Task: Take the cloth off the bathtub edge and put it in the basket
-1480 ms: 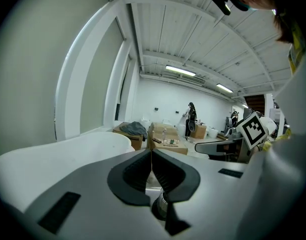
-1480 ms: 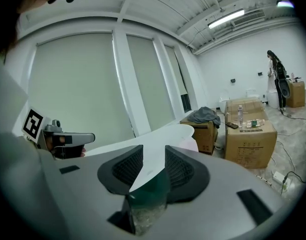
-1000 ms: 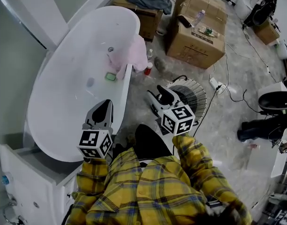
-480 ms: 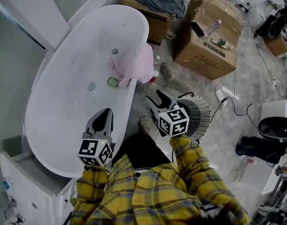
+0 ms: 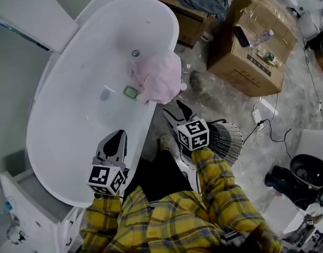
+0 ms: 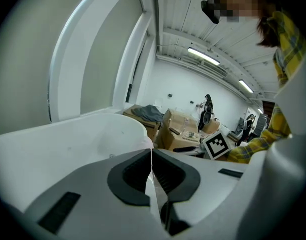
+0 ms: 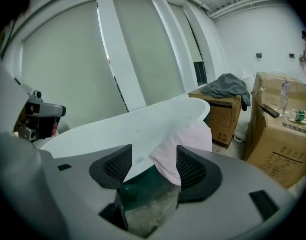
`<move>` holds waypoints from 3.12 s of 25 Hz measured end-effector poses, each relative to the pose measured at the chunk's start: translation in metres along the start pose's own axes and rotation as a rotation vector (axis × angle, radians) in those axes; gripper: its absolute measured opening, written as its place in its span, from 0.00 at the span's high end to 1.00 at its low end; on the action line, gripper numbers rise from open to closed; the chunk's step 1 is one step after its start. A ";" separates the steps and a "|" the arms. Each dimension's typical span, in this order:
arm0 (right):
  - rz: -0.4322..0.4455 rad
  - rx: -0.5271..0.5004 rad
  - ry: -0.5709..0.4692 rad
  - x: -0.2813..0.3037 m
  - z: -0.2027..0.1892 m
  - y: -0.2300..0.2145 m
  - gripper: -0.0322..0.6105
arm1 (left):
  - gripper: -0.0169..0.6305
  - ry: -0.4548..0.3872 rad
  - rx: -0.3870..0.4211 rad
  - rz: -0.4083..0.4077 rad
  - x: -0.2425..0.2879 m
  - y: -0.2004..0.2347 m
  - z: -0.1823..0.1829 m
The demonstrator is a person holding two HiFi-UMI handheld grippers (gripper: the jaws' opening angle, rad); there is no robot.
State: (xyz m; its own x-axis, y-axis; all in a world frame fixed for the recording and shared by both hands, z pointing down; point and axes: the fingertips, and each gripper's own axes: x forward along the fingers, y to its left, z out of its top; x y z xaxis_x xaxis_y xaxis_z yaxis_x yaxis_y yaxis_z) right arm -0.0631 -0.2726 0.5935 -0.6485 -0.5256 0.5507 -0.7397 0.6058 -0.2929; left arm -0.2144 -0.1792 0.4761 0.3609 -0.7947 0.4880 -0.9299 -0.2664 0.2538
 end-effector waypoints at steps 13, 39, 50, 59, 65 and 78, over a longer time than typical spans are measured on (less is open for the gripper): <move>0.058 -0.124 0.218 0.075 -0.068 -0.042 0.48 | 0.94 0.091 -0.042 0.027 0.051 0.013 -0.011; 0.254 -0.550 0.318 0.153 -0.069 -0.074 0.34 | 0.94 0.199 -0.077 0.025 0.077 0.022 -0.041; 0.173 -0.547 0.243 0.149 -0.053 -0.075 0.75 | 0.94 0.208 -0.035 -0.006 0.076 0.008 -0.043; 0.083 -0.430 0.117 0.130 -0.020 -0.074 0.81 | 0.94 0.196 -0.019 -0.002 0.075 0.004 -0.040; 0.008 -0.420 0.022 0.111 0.014 -0.072 0.82 | 0.94 0.151 0.001 0.021 0.071 0.002 -0.032; -0.038 -0.360 -0.144 0.023 0.101 -0.037 0.82 | 0.94 -0.013 0.003 -0.006 0.052 -0.007 -0.003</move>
State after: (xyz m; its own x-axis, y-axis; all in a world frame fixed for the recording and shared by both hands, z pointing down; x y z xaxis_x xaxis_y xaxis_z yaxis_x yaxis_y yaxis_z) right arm -0.0686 -0.3674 0.5379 -0.6596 -0.6144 0.4330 -0.6697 0.7419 0.0327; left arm -0.1893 -0.2169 0.5024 0.3657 -0.8003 0.4751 -0.9278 -0.2730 0.2543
